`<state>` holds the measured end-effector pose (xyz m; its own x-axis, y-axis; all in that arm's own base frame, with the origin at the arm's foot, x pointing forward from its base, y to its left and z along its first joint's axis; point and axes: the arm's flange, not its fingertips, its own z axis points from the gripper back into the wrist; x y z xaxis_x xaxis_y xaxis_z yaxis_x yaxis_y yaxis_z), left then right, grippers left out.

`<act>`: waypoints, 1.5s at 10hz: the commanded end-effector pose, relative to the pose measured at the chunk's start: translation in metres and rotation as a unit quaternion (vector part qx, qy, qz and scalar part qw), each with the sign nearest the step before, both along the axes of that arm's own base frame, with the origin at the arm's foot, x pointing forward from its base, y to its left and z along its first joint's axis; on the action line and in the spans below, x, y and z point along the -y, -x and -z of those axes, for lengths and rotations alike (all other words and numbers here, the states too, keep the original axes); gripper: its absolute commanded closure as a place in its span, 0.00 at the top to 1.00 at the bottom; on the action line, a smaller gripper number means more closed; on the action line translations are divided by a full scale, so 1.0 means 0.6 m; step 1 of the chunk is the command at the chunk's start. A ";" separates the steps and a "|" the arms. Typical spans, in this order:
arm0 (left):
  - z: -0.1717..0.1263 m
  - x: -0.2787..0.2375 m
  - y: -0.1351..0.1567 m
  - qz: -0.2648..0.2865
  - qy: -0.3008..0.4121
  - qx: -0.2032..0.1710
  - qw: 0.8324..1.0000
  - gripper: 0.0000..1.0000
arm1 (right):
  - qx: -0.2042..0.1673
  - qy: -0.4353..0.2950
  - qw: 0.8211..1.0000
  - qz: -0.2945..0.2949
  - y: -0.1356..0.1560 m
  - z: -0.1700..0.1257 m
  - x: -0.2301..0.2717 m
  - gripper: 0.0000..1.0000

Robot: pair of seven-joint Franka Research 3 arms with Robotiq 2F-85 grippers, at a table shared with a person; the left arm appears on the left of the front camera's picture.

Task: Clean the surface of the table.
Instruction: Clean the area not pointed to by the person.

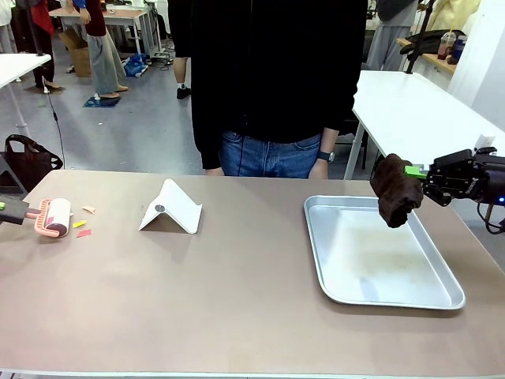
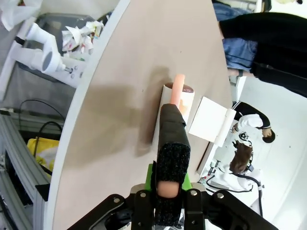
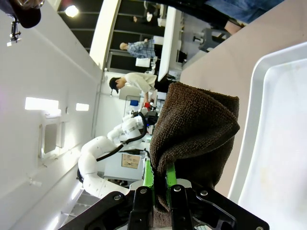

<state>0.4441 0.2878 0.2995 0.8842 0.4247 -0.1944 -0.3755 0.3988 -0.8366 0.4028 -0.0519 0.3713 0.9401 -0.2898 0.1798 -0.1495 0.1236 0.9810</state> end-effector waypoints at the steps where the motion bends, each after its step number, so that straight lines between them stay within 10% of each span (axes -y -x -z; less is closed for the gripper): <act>1: 0.033 0.013 -0.035 -0.019 -0.021 -0.030 0.999 0.22 | -0.011 -0.002 1.000 -0.004 -0.001 -0.010 0.003 0.11; 8: 0.045 0.105 -0.116 -0.006 -0.016 -0.003 1.000 0.22 | -0.011 -0.002 1.000 -0.004 -0.001 -0.010 0.003 0.11; 15: -0.011 0.124 -0.076 0.038 0.012 0.056 0.998 0.22 | -0.011 -0.002 1.000 -0.004 -0.001 -0.010 0.003 0.11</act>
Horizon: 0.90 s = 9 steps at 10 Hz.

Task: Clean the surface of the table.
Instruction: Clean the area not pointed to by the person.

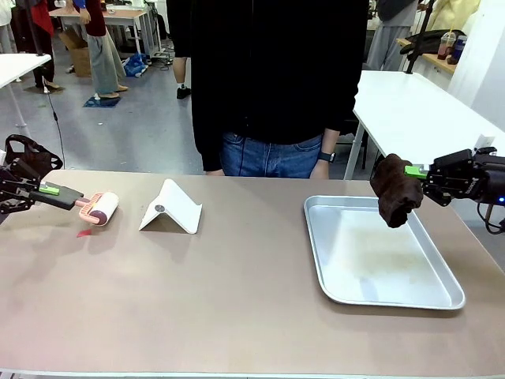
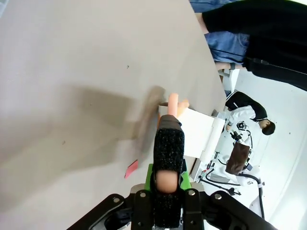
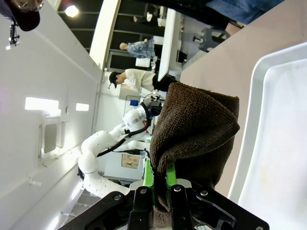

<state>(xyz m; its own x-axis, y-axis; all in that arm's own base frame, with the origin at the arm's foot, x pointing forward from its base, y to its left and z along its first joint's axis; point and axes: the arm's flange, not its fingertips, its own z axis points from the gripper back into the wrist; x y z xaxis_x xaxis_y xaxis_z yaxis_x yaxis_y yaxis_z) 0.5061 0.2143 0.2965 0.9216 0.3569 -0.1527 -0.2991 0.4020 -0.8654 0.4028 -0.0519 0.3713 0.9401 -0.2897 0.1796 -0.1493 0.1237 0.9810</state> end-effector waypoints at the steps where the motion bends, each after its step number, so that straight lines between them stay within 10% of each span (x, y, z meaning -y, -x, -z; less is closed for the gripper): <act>1: -0.052 -0.001 0.055 0.011 0.016 0.059 0.998 0.22 | -0.011 -0.002 1.000 -0.003 -0.001 -0.010 0.003 0.11; 5: -0.164 -0.049 0.189 0.033 0.031 0.136 0.990 0.22 | -0.011 -0.002 1.000 -0.003 -0.001 -0.010 0.003 0.11; 9: -0.124 -0.136 0.318 -0.066 -0.005 0.157 0.985 0.22 | -0.011 -0.002 1.000 -0.003 -0.001 -0.010 0.003 0.11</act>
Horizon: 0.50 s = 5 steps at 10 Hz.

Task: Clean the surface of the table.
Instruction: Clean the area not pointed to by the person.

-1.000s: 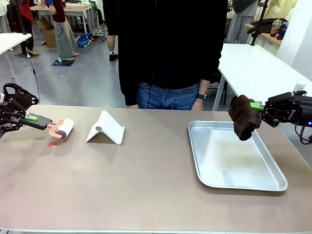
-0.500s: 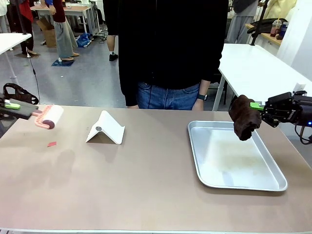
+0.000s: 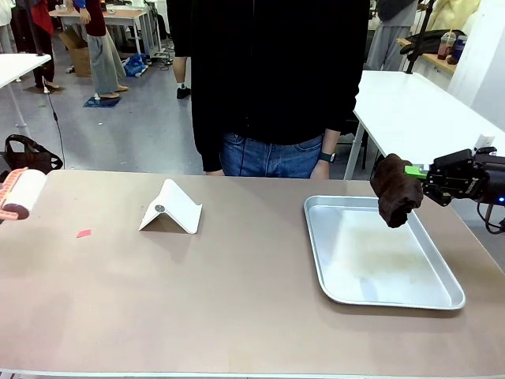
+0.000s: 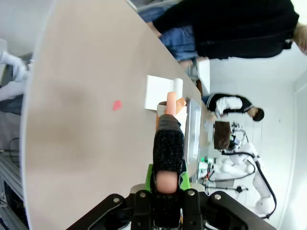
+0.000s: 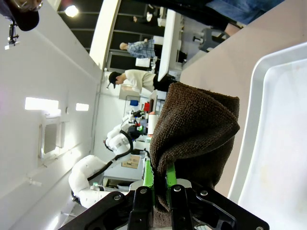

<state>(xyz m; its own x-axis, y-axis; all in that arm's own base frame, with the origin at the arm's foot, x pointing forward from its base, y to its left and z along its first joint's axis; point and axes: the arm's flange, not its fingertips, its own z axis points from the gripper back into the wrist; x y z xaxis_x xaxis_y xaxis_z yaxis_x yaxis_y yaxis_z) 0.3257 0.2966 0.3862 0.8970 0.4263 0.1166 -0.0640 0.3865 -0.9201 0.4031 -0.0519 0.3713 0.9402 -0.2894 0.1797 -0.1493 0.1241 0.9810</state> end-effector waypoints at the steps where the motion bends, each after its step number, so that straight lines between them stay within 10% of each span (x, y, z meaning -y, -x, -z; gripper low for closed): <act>1: 0.042 -0.016 0.040 -0.047 0.013 0.011 0.999 0.22 | -0.011 -0.002 1.000 -0.003 -0.001 -0.010 0.003 0.11; 5: 0.027 -0.019 0.032 -0.028 0.003 -0.003 1.000 0.22 | -0.011 -0.002 1.000 -0.003 -0.001 -0.010 0.003 0.11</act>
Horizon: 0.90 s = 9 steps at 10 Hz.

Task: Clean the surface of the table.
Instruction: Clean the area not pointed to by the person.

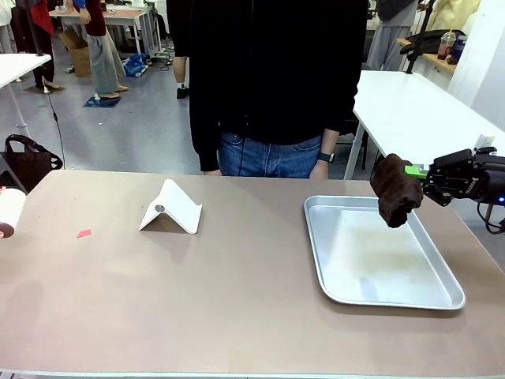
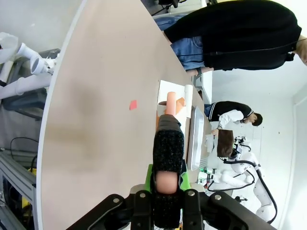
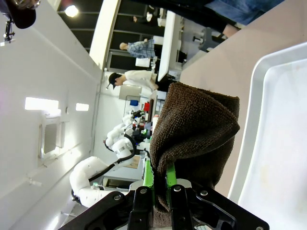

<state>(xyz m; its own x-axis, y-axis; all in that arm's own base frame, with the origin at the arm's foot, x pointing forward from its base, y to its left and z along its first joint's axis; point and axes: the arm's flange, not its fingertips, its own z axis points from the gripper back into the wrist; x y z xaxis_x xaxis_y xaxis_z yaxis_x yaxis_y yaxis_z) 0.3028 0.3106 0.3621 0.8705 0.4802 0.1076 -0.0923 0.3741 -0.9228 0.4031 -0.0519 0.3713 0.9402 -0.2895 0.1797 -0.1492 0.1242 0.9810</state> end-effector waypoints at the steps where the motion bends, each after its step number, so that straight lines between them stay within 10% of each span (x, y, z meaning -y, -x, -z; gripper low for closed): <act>1: -0.014 0.004 -0.006 0.002 -0.001 0.000 1.000 0.22 | -0.011 -0.002 1.000 -0.003 -0.001 -0.010 0.003 0.11; 9: 0.059 0.085 -0.102 -0.041 -0.104 -0.035 0.993 0.22 | -0.011 -0.002 1.000 -0.003 -0.001 -0.010 0.003 0.11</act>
<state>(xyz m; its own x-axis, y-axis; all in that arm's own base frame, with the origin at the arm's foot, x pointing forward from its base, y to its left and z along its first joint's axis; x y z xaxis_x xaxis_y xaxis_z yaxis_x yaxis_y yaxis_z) 0.3648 0.2685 0.3283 0.8439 0.5106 0.1649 -0.1773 0.5554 -0.8124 0.4032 -0.0519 0.3713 0.9402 -0.2895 0.1796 -0.1491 0.1242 0.9810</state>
